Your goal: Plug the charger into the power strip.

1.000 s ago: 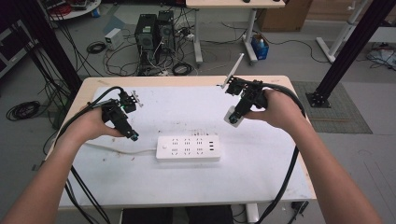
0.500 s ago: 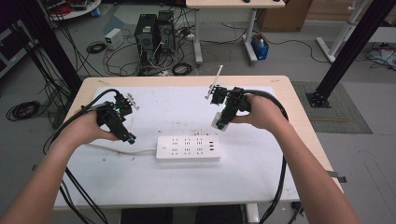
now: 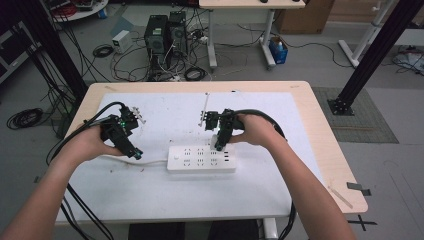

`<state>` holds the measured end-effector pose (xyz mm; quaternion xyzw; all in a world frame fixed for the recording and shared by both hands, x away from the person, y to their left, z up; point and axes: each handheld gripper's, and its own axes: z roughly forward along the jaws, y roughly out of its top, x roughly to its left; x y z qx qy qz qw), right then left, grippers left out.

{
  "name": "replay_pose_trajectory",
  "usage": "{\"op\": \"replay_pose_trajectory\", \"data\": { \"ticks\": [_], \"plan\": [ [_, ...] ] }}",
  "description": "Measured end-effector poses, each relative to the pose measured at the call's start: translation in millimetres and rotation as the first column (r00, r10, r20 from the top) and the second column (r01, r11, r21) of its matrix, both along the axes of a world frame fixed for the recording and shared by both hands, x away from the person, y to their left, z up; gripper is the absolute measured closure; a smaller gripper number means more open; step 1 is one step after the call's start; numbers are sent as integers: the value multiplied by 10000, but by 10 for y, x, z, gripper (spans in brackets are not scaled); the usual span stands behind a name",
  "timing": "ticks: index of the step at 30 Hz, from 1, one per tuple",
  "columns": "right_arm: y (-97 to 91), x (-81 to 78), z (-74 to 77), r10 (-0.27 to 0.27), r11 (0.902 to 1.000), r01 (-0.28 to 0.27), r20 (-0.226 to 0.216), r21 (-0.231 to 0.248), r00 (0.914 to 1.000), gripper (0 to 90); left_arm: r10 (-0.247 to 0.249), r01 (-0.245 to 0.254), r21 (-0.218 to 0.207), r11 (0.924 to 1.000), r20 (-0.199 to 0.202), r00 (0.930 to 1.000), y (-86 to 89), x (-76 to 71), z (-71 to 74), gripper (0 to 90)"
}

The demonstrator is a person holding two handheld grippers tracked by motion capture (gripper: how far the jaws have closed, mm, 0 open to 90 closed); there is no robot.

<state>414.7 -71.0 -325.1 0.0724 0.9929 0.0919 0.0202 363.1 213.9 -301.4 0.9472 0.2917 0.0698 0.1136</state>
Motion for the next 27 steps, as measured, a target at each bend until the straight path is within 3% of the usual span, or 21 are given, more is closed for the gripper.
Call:
{"op": "replay_pose_trajectory", "data": {
  "ticks": [6,14,23,25,27],
  "plan": [
    [132,22,-139,622,9974,-627,-157,-360,9979,623,-46,46,-70,10000,-27,10000,22,-14,-38,187],
    [175,60,-193,879,9950,-888,-217,-447,9959,623,-108,108,-10,9999,-23,9999,-4,-3,-77,187],
    [292,51,-239,1668,9780,-1682,-217,-1237,9858,629,-151,151,-12,9999,-180,9997,-45,19,-132,187],
    [318,47,-311,1822,9712,-1839,-249,-1513,9829,630,-214,214,-46,9998,-189,9996,-56,9,-146,187],
    [307,71,-311,1775,9733,-1806,-342,-1420,9835,632,-264,263,-63,9996,-209,9994,-61,3,-161,187]
  ]
}}
